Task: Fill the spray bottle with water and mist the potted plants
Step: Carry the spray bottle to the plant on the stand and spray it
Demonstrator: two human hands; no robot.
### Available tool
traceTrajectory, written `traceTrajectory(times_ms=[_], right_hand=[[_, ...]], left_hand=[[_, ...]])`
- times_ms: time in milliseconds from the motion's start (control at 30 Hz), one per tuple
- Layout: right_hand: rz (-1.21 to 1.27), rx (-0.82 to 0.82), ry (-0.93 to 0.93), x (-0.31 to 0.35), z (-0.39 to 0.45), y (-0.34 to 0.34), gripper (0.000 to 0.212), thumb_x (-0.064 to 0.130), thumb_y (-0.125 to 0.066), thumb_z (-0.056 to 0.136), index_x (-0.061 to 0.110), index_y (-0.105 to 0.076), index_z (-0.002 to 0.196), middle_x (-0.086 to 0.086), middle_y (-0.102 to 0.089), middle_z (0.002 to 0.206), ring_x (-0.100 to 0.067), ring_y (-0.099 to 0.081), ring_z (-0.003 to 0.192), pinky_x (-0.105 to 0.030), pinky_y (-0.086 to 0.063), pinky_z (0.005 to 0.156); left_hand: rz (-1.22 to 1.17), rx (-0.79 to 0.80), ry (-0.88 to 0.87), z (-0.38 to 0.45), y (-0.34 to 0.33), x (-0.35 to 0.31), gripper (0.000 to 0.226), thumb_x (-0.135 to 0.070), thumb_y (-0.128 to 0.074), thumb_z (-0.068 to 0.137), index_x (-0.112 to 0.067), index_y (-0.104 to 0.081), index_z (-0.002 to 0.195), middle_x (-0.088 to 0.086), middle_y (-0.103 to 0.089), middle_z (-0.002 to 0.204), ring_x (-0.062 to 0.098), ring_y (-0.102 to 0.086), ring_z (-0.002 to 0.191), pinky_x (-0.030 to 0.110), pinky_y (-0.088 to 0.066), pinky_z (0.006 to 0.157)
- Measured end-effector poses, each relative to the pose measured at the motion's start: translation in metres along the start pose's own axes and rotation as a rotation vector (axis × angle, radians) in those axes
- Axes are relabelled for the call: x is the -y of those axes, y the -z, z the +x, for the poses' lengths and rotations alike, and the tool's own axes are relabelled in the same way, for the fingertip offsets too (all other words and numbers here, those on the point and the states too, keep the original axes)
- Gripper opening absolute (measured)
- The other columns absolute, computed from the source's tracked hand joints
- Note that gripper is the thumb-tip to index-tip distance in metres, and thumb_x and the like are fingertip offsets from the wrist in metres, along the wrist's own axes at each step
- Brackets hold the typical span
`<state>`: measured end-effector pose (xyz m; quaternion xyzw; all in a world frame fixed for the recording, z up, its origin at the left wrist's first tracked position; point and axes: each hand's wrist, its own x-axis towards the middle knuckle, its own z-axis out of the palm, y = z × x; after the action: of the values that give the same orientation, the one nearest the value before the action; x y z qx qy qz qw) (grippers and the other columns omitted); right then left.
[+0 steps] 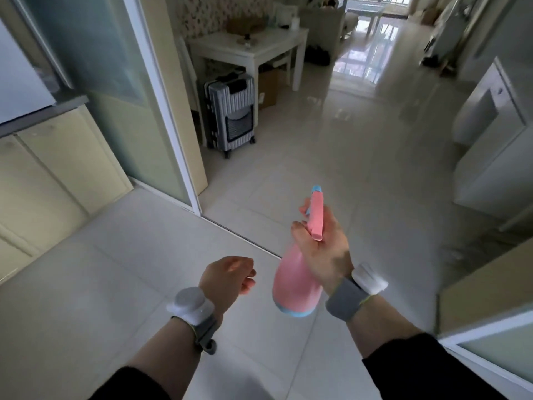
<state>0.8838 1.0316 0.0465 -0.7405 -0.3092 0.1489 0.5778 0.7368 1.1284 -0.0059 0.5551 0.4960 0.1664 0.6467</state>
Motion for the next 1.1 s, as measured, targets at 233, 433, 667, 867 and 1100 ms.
traceTrajectory(times_ms=[233, 433, 667, 867, 1100], right_hand=[[0.026, -0.063, -0.037, -0.022, 0.153, -0.038, 0.045, 0.026, -0.053, 0.072, 0.014, -0.056, 0.115, 0.004, -0.06, 0.107, -0.012, -0.057, 0.095, -0.026, -0.043, 0.084], [0.056, -0.146, -0.06, -0.032, 0.283, -0.07, 0.047, 0.023, -0.053, 0.072, 0.008, -0.055, 0.117, 0.002, -0.059, 0.11, -0.011, -0.056, 0.097, -0.017, -0.042, 0.082], [0.047, -0.233, -0.054, -0.043, 0.436, -0.081, 0.046, 0.026, -0.053, 0.074, 0.01, -0.056, 0.117, 0.007, -0.059, 0.106, 0.012, -0.054, 0.088, -0.003, -0.04, 0.075], [0.017, -0.261, -0.051, -0.081, 0.588, -0.074, 0.048, 0.029, -0.054, 0.076, 0.012, -0.054, 0.121, 0.007, -0.059, 0.109, 0.011, -0.054, 0.089, 0.002, -0.038, 0.072], [-0.02, -0.21, -0.024, -0.105, 0.779, -0.066, 0.038, 0.014, -0.059, 0.088, 0.011, -0.05, 0.124, 0.004, -0.057, 0.116, 0.009, -0.053, 0.097, -0.005, -0.04, 0.078]], left_hand=[[-0.022, -0.015, -0.016, 0.151, -0.009, -0.075, 0.012, -0.011, -0.061, 0.089, -0.007, -0.07, 0.082, 0.009, -0.072, 0.075, 0.02, -0.066, 0.063, 0.033, -0.057, 0.066], [0.12, 0.101, -0.113, 0.282, -0.029, -0.153, 0.012, -0.015, -0.061, 0.09, -0.015, -0.068, 0.081, 0.006, -0.073, 0.077, 0.016, -0.065, 0.062, 0.027, -0.056, 0.062], [0.269, 0.188, -0.175, 0.421, -0.072, -0.24, 0.01, -0.016, -0.061, 0.091, -0.011, -0.069, 0.09, 0.005, -0.072, 0.078, 0.015, -0.064, 0.062, 0.025, -0.055, 0.062], [0.355, 0.234, -0.225, 0.56, -0.14, -0.307, 0.01, -0.019, -0.06, 0.092, -0.014, -0.069, 0.092, 0.001, -0.074, 0.08, 0.016, -0.068, 0.068, 0.028, -0.059, 0.07], [0.344, 0.194, -0.243, 0.703, -0.203, -0.4, 0.01, -0.019, -0.059, 0.092, -0.014, -0.068, 0.094, 0.0, -0.073, 0.081, 0.013, -0.067, 0.067, 0.022, -0.057, 0.065]])
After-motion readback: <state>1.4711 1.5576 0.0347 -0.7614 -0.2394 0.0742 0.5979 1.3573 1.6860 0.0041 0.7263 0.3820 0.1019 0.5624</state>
